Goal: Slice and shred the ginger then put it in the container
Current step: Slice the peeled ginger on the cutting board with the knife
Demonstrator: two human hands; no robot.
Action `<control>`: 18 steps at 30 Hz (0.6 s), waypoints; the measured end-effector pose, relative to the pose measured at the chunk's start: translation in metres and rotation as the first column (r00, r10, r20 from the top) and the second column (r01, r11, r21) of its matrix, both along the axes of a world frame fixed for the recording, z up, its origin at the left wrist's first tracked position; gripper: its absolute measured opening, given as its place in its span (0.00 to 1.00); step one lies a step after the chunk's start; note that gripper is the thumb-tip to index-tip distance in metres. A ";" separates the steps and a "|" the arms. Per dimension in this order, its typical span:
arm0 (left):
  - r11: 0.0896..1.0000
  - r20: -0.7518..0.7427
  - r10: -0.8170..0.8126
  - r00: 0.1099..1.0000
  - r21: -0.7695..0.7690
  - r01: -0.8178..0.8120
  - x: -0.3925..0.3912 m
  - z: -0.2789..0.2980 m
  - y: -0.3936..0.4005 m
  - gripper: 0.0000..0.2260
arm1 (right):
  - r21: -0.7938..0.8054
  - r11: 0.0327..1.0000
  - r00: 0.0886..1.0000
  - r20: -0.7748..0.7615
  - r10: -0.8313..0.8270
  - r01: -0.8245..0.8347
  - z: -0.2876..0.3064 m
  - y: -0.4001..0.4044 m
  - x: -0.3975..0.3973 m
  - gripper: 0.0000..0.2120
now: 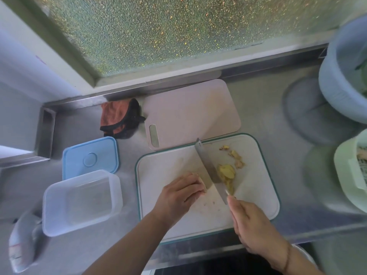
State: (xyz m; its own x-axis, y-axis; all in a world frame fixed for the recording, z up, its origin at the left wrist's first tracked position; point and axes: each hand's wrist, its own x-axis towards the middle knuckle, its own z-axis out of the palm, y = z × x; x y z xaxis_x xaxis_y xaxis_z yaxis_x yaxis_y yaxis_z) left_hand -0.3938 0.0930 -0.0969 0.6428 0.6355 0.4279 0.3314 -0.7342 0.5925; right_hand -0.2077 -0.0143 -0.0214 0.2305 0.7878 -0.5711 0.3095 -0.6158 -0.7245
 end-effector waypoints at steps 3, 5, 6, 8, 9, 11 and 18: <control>1.000 -0.008 0.006 1.000 -0.002 -0.006 0.000 0.002 -0.001 0.06 | 0.051 0.995 0.995 0.062 0.076 -0.080 0.013 -0.002 -0.007 0.27; 1.000 -0.006 0.005 1.000 0.009 -0.005 0.001 0.003 -0.001 0.06 | 0.083 0.992 0.990 0.109 0.089 -0.099 0.020 -0.006 -0.012 0.27; 1.000 0.000 0.002 1.000 -0.002 -0.002 0.001 0.004 0.000 0.05 | 0.088 0.990 0.987 0.131 0.094 -0.106 0.022 -0.009 -0.014 0.29; 1.000 0.012 0.003 1.000 -0.030 -0.003 0.002 0.003 -0.001 0.05 | 0.096 0.989 0.986 0.133 0.096 -0.109 0.023 -0.013 -0.017 0.34; 0.999 0.015 0.007 1.000 -0.032 -0.006 0.002 0.002 -0.001 0.06 | 0.098 0.989 0.986 0.137 0.095 -0.109 0.021 -0.015 -0.019 0.36; 1.000 0.013 0.008 1.000 -0.011 -0.008 0.001 0.000 -0.002 0.09 | 0.096 0.988 0.985 0.138 0.106 -0.120 0.022 -0.017 -0.021 0.33; 1.000 0.015 -0.005 1.000 0.002 0.005 0.002 0.000 -0.001 0.10 | 0.071 0.986 0.980 0.141 0.141 -0.152 0.027 -0.015 -0.018 0.26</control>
State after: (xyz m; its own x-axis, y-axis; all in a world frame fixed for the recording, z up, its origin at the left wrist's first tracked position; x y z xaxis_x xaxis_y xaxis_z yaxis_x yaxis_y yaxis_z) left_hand -0.3921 0.0918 -0.0970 0.6395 0.6311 0.4390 0.3183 -0.7372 0.5961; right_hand -0.2262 -0.0289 0.0052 0.1797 0.8610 -0.4757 0.4902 -0.4977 -0.7155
